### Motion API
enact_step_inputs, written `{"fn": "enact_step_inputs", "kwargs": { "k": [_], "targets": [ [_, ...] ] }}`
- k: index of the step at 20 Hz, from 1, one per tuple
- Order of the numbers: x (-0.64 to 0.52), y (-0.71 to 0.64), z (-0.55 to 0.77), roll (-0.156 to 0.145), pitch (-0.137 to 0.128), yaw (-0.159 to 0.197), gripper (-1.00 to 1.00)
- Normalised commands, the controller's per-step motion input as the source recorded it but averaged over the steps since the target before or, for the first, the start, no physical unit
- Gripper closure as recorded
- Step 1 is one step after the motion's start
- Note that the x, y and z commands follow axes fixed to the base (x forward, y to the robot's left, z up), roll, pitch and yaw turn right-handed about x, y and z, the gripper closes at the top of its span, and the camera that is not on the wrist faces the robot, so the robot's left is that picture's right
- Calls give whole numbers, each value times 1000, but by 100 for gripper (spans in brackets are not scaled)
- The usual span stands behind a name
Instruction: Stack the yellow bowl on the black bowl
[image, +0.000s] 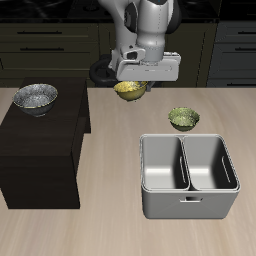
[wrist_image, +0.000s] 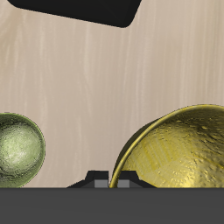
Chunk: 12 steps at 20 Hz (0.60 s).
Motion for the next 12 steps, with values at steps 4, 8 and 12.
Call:
{"fn": "enact_step_inputs", "kwargs": {
  "k": [4,8,12],
  "targets": [
    [25,46,456,-11,-52,32,100],
    [85,46,387,85,99,-28,100],
    [15,24,372,147,29,5,100]
  ]
}}
